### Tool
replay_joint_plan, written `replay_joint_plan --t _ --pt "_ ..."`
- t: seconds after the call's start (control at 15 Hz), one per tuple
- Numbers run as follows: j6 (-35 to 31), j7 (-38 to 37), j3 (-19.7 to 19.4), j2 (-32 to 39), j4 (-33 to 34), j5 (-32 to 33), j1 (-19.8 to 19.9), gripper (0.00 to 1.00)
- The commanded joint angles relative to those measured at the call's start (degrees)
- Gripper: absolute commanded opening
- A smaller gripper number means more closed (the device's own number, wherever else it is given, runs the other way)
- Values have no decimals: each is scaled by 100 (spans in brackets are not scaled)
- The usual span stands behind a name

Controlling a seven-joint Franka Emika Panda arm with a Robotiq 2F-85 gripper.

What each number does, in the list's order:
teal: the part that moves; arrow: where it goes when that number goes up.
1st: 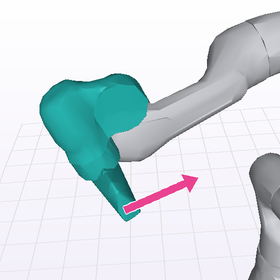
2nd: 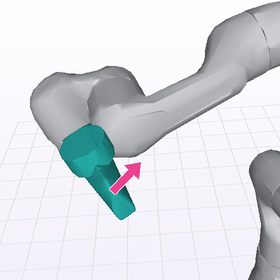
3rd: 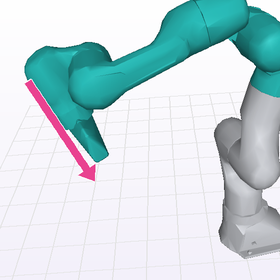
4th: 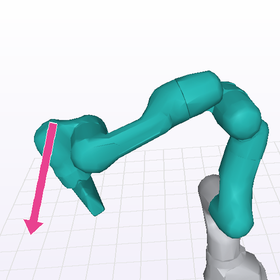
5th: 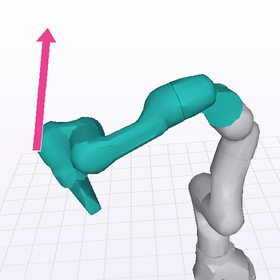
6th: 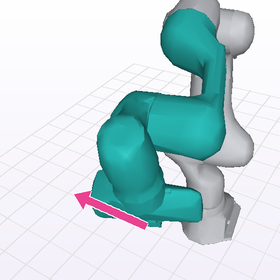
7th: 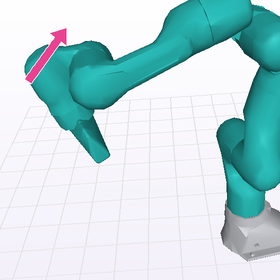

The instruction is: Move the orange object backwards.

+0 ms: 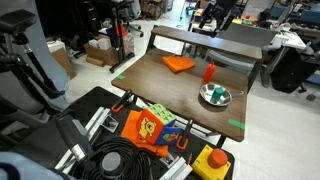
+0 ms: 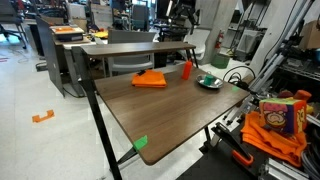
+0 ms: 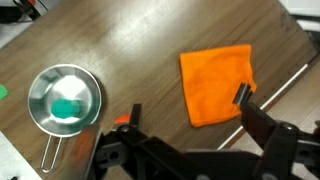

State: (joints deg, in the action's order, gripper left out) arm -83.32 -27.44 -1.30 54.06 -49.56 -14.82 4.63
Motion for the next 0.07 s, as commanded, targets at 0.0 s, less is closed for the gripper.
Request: replay_joint_plan --t 0.0 --pt "643 240 1 -978 -1385 230 -276 100"
